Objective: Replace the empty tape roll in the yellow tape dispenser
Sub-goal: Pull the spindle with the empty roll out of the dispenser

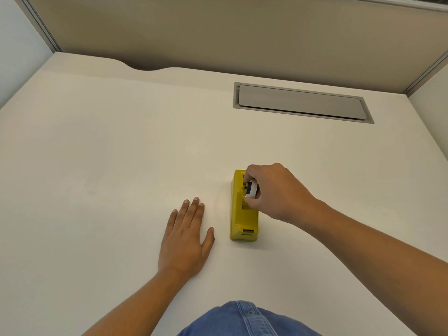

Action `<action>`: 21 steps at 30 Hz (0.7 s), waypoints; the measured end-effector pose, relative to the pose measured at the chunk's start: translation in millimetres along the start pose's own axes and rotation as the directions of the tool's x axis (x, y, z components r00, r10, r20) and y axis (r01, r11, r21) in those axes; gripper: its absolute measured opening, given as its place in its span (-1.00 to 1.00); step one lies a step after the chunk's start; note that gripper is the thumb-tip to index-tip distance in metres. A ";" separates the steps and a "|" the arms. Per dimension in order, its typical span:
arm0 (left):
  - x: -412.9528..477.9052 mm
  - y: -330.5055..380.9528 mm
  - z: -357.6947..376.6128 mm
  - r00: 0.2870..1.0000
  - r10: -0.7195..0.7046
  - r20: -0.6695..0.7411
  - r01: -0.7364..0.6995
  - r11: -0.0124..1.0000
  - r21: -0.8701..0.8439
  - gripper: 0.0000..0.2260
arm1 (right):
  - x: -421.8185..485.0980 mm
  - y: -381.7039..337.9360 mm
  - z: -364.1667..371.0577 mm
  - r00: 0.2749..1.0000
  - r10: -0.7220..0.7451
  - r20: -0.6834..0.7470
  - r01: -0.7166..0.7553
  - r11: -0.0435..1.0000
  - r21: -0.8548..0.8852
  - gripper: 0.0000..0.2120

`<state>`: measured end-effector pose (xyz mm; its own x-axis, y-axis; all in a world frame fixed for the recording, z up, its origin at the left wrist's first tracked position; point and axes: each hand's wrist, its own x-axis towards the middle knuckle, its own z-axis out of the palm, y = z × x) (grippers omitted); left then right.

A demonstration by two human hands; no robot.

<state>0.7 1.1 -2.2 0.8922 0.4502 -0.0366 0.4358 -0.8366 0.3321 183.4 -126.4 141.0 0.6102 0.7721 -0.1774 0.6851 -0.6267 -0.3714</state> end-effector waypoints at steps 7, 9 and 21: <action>-7.5 33.4 -33.9 0.983 -0.146 -0.110 0.085 0.900 -0.428 -0.65 | -53.4 -10.0 5.1 0.998 0.026 0.052 -0.030 0.996 0.078 -0.79; -15.3 55.3 -54.1 0.977 -0.203 -0.064 0.114 0.753 -0.648 -0.63 | -66.0 -11.6 8.0 0.998 0.025 0.059 -0.031 0.995 0.092 -0.76; -26.4 106.0 -99.6 0.942 -0.101 0.321 0.335 0.192 -0.922 -0.71 | -94.5 -26.3 -5.4 1.000 -0.011 0.000 0.011 0.991 0.137 -0.65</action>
<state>11.5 -68.4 127.8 0.8342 0.4085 -0.3704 0.2728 0.2780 0.9210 109.9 -183.4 172.4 0.6024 0.7791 -0.1736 0.6309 -0.5980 -0.4944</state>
